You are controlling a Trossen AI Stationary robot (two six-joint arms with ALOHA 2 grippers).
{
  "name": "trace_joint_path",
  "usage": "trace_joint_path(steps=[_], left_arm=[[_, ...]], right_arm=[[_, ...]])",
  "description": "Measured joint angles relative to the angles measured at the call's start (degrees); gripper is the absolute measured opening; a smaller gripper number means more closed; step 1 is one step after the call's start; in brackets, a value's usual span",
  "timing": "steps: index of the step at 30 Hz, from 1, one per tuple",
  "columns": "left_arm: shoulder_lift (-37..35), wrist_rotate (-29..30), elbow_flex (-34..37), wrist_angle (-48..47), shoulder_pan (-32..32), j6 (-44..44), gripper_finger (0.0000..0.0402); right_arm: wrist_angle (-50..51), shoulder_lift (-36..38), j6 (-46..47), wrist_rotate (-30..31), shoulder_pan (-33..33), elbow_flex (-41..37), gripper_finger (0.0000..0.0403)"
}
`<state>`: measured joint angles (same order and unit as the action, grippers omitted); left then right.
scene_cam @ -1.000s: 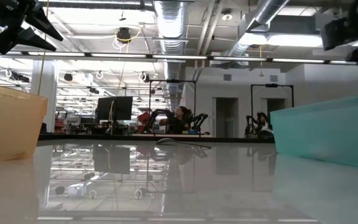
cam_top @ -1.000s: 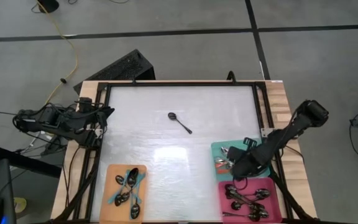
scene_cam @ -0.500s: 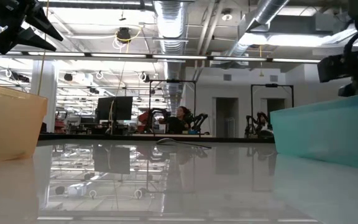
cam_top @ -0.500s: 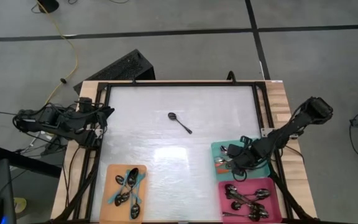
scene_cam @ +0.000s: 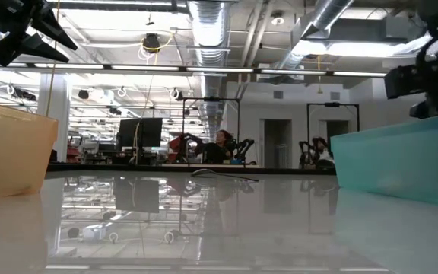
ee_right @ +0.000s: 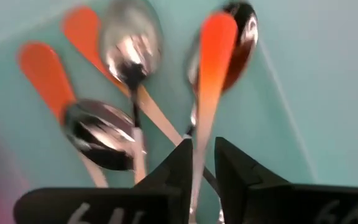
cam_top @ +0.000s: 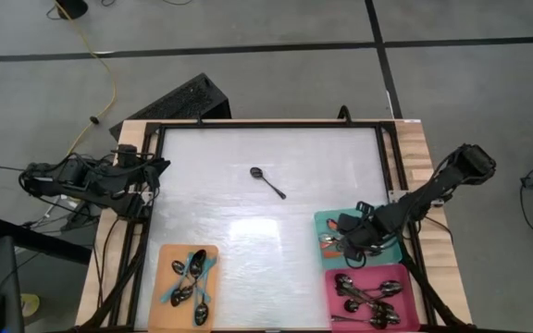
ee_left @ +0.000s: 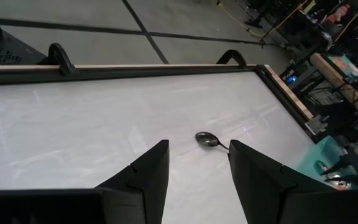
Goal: Sort silverware by color (type)
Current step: Put the orange spoon into the blue bin, then put the black spoon into the pink bin
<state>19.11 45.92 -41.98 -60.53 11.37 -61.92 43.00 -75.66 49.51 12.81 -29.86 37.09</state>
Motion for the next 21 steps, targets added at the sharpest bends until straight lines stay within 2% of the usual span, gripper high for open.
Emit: trace_joint_path(steps=[8,15,18,21], left_arm=[[0.0,1.4,0.0,0.0,0.0,0.2,0.0151],[0.0,1.9,0.0,0.0,0.0,0.2,0.0151],[0.0,2.3,0.0,0.0,0.0,0.2,0.0151],[0.0,2.5,0.0,0.0,0.0,0.2,0.0151]], right_arm=[[2.9,2.4,-5.2,-1.2,3.4,5.2,0.0104],[2.9,4.4,-15.0,-3.7,8.2,15.8,0.0114],[-1.1,4.4,-22.8,-1.3,10.6,21.3,0.0113],[-9.3,4.1,-31.9,3.7,13.0,24.6,0.0113]])
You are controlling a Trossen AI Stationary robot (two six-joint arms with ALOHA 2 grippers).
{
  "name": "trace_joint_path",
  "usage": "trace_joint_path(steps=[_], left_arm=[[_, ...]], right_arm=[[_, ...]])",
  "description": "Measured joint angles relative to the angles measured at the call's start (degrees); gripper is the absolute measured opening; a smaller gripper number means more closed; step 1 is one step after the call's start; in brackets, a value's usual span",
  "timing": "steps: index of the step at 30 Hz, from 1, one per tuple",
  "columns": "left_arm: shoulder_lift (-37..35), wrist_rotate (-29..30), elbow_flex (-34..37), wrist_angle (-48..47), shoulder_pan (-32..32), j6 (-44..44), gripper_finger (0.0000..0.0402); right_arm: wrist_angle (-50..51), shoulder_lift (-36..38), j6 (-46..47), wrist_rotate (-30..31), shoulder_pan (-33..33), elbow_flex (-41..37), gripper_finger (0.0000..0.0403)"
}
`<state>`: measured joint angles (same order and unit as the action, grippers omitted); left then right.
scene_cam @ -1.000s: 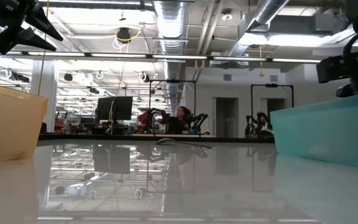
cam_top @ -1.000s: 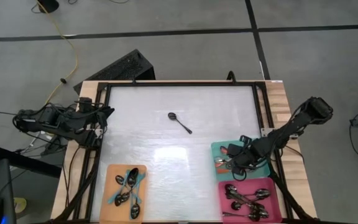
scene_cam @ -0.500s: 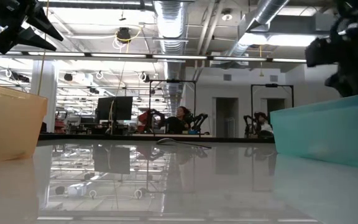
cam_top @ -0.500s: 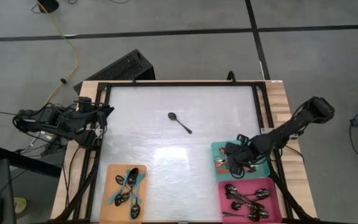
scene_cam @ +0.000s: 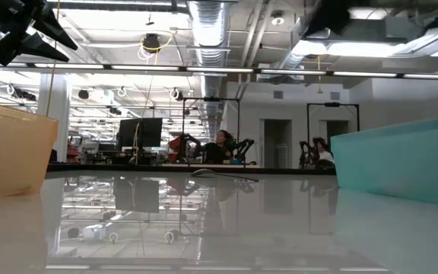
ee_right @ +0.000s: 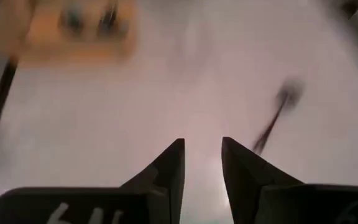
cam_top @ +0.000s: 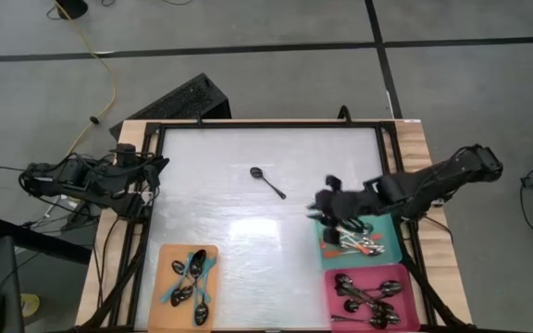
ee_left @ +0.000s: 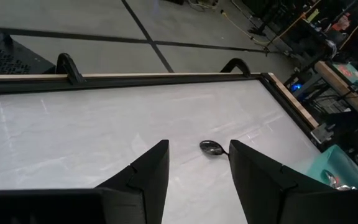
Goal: Sort silverware by color (type)
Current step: Put the black spoon into the pink bin
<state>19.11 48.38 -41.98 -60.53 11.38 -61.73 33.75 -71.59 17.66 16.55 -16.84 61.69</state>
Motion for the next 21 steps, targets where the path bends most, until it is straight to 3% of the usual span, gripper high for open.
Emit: trace_joint_path(steps=[3,7,15,21], left_arm=[[0.0,0.0,0.0,0.0,0.0,0.0,0.0151],[0.0,0.0,0.0,0.0,0.0,-0.3,0.0151],[0.0,1.0,0.0,-0.2,0.0,0.0,0.0151],[0.0,1.1,0.0,-1.0,0.0,-0.1,0.0151]], right_arm=[[-9.7,-1.0,-7.9,4.1,3.0,0.8,0.0114],[-17.5,-4.4,-13.0,4.4,8.5,0.8,0.0133],[-26.5,-18.4,-11.7,3.5,19.9,0.8,0.0211],[-33.2,-30.3,-11.6,3.0,23.8,0.8,0.0225]])
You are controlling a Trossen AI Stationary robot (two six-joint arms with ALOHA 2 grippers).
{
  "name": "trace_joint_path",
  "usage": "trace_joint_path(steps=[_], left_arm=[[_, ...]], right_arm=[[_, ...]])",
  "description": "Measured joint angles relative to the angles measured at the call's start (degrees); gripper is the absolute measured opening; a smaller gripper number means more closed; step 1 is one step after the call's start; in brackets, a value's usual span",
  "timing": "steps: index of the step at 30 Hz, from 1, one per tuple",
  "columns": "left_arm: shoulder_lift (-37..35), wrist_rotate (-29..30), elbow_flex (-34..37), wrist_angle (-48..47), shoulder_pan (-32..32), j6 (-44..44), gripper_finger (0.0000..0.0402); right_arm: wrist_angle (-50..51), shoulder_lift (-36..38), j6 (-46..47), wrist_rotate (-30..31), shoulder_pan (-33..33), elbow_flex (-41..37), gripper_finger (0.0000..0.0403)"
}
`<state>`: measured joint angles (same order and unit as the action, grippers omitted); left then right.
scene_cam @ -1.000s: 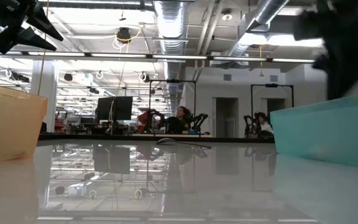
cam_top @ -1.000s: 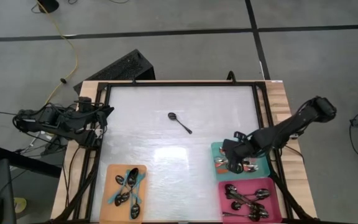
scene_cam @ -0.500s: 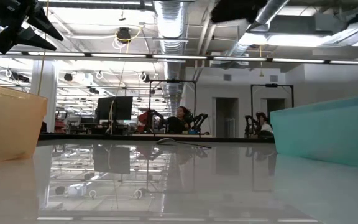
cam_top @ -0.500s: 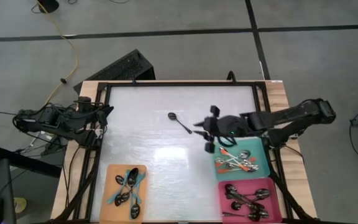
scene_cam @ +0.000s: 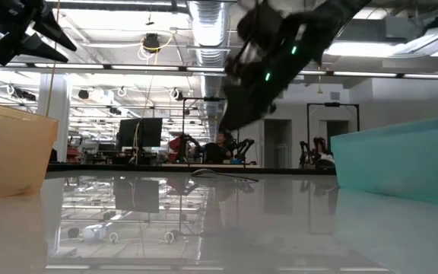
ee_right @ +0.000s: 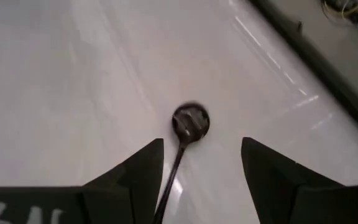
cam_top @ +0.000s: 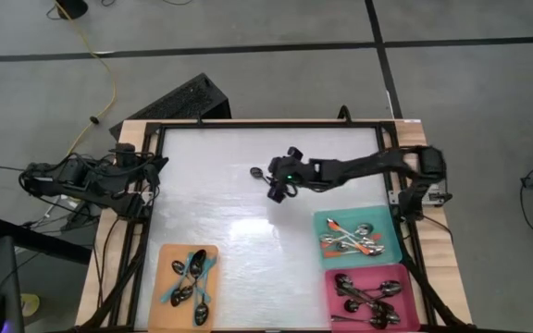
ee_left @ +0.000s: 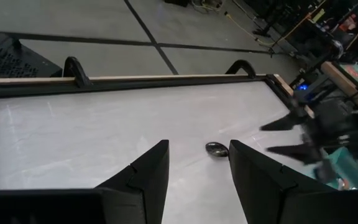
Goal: Sort silverware by color (type)
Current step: Put the black spoon into the pink bin
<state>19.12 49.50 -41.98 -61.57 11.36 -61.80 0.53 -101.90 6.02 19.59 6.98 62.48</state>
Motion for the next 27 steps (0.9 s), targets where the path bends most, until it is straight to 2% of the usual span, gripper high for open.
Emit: trace_joint_path(steps=[4,7,12,17,21,27], left_arm=[[0.0,-0.6,0.0,-1.1,0.0,-1.1,0.0151],[0.0,-0.7,0.0,-1.2,0.0,-1.3,0.0151],[0.0,-0.7,0.0,-1.2,0.0,-1.5,0.0151],[0.0,-0.8,0.0,-1.2,0.0,-1.8,0.0151],[0.0,-0.8,0.0,-1.2,0.0,-1.8,0.0151],[0.0,-0.8,0.0,-2.5,0.0,-1.8,0.0151]], right_arm=[[-4.7,-6.4,-0.5,-0.5,0.4,-0.1,0.0224],[-8.3,-9.8,-0.5,-3.2,0.5,-0.1,0.0224],[-10.5,-13.9,-0.1,-4.5,1.8,0.0,0.0224],[-11.2,-15.4,1.6,-8.4,3.7,0.2,0.0211],[-12.5,-16.7,3.5,-9.8,4.4,0.2,0.0160],[-12.4,-17.3,5.9,-10.5,4.8,0.3,0.0043]])
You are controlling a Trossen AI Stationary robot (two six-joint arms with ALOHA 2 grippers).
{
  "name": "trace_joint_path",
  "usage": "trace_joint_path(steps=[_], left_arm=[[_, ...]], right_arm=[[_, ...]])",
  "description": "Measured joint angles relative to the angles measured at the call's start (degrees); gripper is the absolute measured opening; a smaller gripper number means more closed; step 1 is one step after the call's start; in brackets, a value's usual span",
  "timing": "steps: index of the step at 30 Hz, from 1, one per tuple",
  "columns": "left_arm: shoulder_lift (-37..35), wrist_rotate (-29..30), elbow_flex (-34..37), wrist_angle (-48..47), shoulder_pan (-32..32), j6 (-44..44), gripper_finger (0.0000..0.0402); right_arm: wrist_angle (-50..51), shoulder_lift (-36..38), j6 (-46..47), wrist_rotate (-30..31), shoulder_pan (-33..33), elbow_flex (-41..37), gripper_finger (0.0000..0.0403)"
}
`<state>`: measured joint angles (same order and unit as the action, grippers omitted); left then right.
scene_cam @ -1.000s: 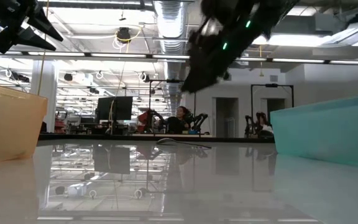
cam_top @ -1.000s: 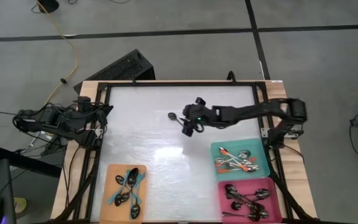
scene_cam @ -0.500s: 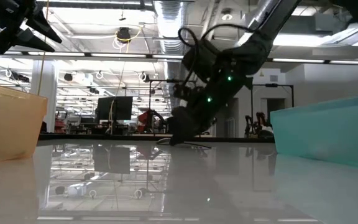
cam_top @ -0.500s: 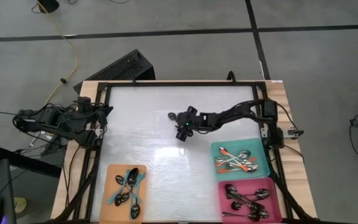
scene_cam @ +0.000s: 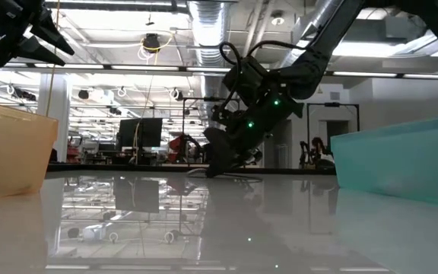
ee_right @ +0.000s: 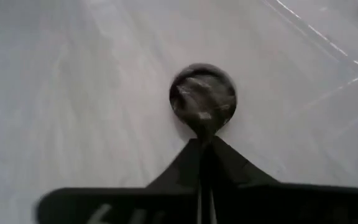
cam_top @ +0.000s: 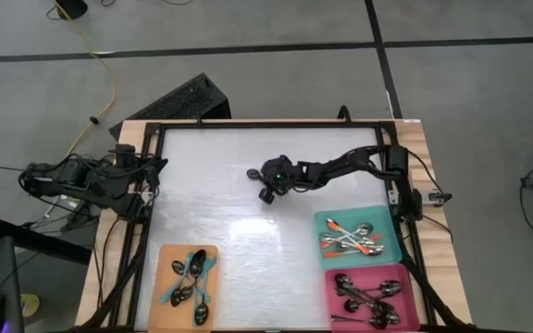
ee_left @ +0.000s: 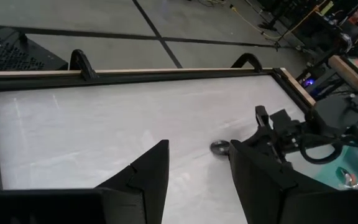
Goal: Sort silverware by color (type)
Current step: Put the black spoon into the pink bin
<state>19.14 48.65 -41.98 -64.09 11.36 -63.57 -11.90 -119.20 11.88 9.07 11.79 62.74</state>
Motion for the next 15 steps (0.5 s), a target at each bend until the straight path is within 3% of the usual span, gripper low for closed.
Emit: trace_joint_path(steps=[3,15], left_arm=[[0.0,0.0,0.0,0.0,0.0,0.0,0.0151],[0.0,-0.2,0.0,0.0,0.0,0.1,0.0151]], right_arm=[[0.3,0.0,0.6,-0.6,0.0,0.0,0.0012],[0.2,2.5,5.3,-1.2,-0.9,0.3,0.0008]])
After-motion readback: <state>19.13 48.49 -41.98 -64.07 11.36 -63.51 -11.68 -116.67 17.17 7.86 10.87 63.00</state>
